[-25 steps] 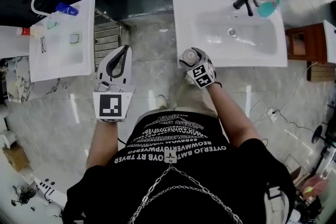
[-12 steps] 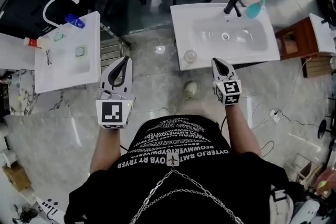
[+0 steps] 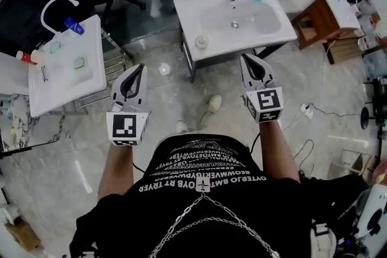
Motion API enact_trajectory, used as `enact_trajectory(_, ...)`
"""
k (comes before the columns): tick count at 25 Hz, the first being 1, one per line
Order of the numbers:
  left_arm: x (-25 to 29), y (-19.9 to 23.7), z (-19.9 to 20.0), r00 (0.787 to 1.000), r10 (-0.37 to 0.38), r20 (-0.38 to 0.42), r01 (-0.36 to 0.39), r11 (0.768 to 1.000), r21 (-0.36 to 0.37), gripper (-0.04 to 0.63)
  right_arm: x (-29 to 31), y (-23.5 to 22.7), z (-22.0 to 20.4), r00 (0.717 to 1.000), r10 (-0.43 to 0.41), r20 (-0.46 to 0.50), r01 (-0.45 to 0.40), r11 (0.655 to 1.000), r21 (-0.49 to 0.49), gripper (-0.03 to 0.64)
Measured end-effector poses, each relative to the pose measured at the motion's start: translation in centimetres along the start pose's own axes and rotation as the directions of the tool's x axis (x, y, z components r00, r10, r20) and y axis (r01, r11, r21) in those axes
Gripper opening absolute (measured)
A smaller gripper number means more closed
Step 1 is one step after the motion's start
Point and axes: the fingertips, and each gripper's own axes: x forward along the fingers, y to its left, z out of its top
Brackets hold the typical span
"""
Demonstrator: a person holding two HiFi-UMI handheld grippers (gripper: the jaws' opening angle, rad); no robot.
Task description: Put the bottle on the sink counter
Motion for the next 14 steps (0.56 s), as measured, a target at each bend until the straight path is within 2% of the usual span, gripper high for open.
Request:
enact_trajectory(6,-5.6,-5.4,2.4,0.998,0.006,0.06,-0.006,1.0,0.011,0.006,-9.1,0.3,0.7,1.0,-0.015,0.024,0.016,0.999,-0.029,-0.003)
enact_trajectory(14,-13.7,-17.4,6.3,0.993,0.043,0.11,-0.047,0.998,0.029,0.006,-24.3,-1.3,-0.6,0.996,0.012,0.089,-0.012,1.0,-0.007,-0.003)
